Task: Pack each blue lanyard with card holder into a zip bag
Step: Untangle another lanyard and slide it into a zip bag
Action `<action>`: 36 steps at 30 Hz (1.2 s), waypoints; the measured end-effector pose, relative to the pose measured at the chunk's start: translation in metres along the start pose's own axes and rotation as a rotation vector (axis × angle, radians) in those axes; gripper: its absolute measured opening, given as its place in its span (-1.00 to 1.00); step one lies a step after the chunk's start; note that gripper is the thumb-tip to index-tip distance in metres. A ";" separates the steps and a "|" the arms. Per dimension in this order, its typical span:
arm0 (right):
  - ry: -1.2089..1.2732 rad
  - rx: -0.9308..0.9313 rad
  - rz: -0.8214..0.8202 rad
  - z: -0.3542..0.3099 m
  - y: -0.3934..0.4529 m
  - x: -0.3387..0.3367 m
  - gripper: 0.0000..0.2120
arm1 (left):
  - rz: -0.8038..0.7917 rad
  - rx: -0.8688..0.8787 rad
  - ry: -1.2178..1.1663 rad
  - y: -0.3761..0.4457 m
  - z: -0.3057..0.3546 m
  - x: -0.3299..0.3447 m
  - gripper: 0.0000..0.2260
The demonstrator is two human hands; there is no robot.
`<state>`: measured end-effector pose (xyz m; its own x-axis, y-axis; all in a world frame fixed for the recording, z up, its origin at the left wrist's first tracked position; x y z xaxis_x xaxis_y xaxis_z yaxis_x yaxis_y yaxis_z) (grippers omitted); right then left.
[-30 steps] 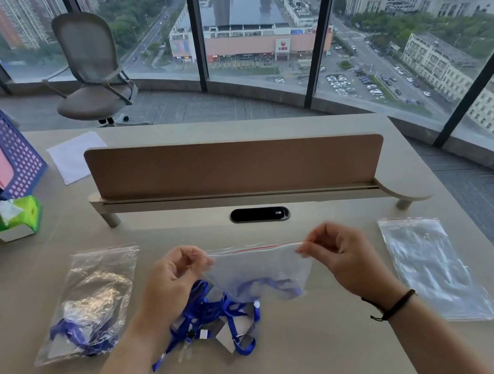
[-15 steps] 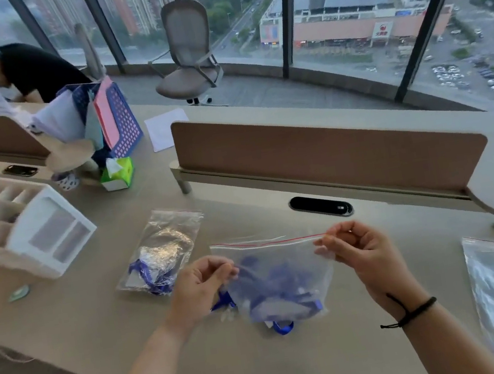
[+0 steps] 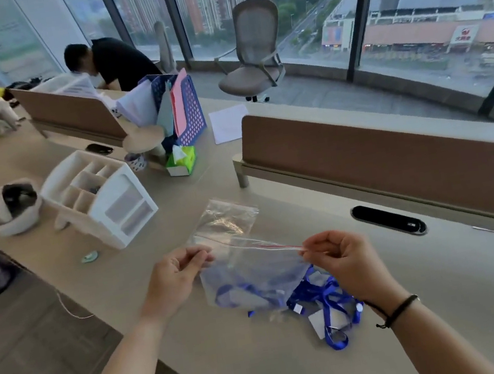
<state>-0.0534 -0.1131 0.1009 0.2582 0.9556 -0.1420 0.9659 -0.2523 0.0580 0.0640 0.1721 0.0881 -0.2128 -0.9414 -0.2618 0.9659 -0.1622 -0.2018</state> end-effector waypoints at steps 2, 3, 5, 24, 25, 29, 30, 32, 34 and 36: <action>-0.070 -0.009 -0.015 0.000 0.018 0.020 -0.86 | 0.023 -0.012 -0.003 0.015 -0.003 -0.019 -0.89; -0.103 -0.015 -0.023 0.001 0.026 0.031 -0.86 | 0.029 -0.019 -0.008 0.025 -0.006 -0.028 -0.89; -0.152 -0.020 -0.038 0.004 0.046 0.055 -0.87 | 0.036 -0.039 -0.013 0.049 -0.015 -0.049 -0.90; -0.479 0.206 0.124 0.079 0.233 0.151 -0.85 | -0.199 -0.151 0.151 0.308 -0.066 -0.076 -0.92; -0.493 0.229 0.133 0.083 0.241 0.150 -0.86 | -0.202 -0.152 0.156 0.318 -0.070 -0.071 -0.90; -0.556 0.315 0.159 0.101 0.270 0.145 -0.85 | -0.204 -0.172 0.166 0.349 -0.088 -0.049 -0.82; -0.563 0.344 0.167 0.109 0.277 0.143 -0.85 | -0.197 -0.179 0.170 0.355 -0.092 -0.044 -0.82; -0.559 0.401 0.176 0.125 0.289 0.140 -0.87 | -0.173 -0.197 0.194 0.366 -0.102 -0.036 -0.89; -0.534 0.447 0.202 0.142 0.301 0.137 -0.88 | -0.144 -0.200 0.267 0.370 -0.111 -0.032 -0.79; -0.494 0.498 0.244 0.161 0.311 0.134 -0.89 | -0.130 -0.181 0.338 0.362 -0.120 -0.028 -0.60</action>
<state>0.2846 -0.0877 -0.0593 0.3316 0.7137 -0.6170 0.7445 -0.5997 -0.2934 0.4024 0.1749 -0.0907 -0.3974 -0.7613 -0.5124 0.8925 -0.1909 -0.4086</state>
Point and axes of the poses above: each hand's wrist, its own y-axis towards the middle knuckle, its own x-axis out of the palm, z = x × y, the point moved 5 cm from there along y, towards the middle knuckle, and after that the axes turned 9 degrees about -x, right-handed, at the moved point
